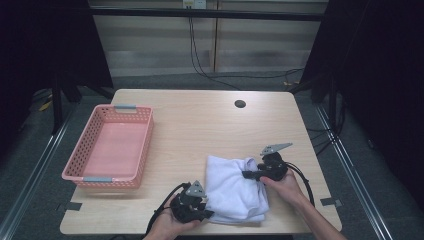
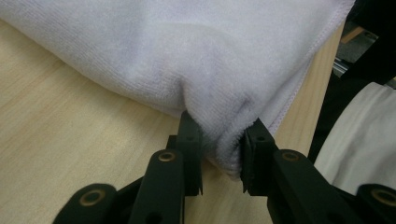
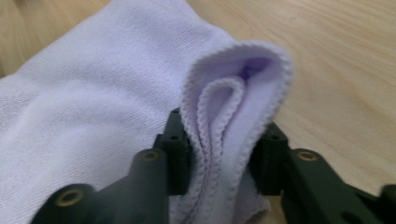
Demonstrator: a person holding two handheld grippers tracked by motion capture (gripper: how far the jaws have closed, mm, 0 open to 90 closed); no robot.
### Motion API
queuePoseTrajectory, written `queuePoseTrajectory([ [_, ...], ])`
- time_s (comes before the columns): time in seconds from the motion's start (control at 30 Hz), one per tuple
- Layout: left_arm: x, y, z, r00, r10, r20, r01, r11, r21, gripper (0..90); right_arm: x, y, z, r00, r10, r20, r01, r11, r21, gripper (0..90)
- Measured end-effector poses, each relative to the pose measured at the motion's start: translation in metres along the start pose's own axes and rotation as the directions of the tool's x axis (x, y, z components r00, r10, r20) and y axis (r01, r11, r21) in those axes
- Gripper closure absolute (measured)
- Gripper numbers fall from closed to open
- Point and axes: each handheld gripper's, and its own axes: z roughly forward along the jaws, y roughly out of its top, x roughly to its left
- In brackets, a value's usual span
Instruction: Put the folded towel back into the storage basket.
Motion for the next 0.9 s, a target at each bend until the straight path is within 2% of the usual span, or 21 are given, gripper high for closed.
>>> queuePoseTrajectory([
  [0.07, 0.005, 0.0, 0.0, 0.9994, -0.013, 0.034, 0.013, 0.9999, -0.01, 74.7, 0.0, 0.0, -0.001, 1.0, 0.007, 0.0, -0.007, 1.0, -0.005, 69.1],
  [0.13, 0.005, 0.001, 0.0, 0.9993, -0.018, 0.031, 0.018, 0.9998, -0.011, 75.3, 0.001, 0.001, -0.002, 1.0, 0.01, 0.002, -0.01, 1.0, -0.006, 70.9],
  [0.23, 0.007, 0.001, -0.003, 0.9977, -0.033, 0.059, 0.035, 0.9987, -0.037, 75.7, 0.0, 0.003, -0.003, 0.9999, 0.012, 0.001, -0.012, 1.0, -0.008, 71.9],
  [0.33, 0.008, 0.002, -0.005, 0.9975, -0.042, 0.056, 0.045, 0.9982, -0.041, 76.0, -0.001, 0.005, -0.004, 0.9998, 0.018, -0.003, -0.018, 1.0, -0.02, 72.4],
  [0.43, 0.009, 0.005, -0.011, 0.9982, -0.031, 0.052, 0.034, 0.9978, -0.057, 76.3, 0.002, 0.01, -0.006, 0.9997, 0.024, 0.005, -0.024, 0.999, -0.034, 72.8],
  [0.53, 0.009, 0.006, -0.015, 0.9985, -0.039, 0.038, 0.042, 0.997, -0.066, 76.4, 0.002, 0.013, -0.008, 0.9997, 0.026, 0.002, -0.026, 0.999, -0.042, 72.8],
  [0.6, 0.011, 0.006, -0.017, 0.9986, -0.029, 0.045, 0.032, 0.9971, -0.069, 76.3, 0.003, 0.017, -0.01, 0.9996, 0.026, -0.002, -0.027, 0.998, -0.056, 72.8],
  [0.63, 0.013, 0.006, -0.02, 0.9971, -0.044, 0.063, 0.05, 0.9939, -0.098, 76.3, 0.003, 0.019, -0.012, 0.9996, 0.027, -0.007, -0.028, 0.997, -0.066, 72.9],
  [0.83, 0.017, 0.015, -0.033, 0.9978, -0.046, 0.048, 0.051, 0.9917, -0.118, 76.4, 0.002, 0.027, -0.02, 0.9993, 0.032, -0.02, -0.033, 0.996, -0.086, 73.0],
  [0.9, 0.019, 0.019, -0.035, 0.9972, -0.065, 0.037, 0.069, 0.9903, -0.12, 76.6, -0.001, 0.029, -0.021, 0.9992, 0.036, -0.02, -0.038, 0.996, -0.086, 73.1],
])
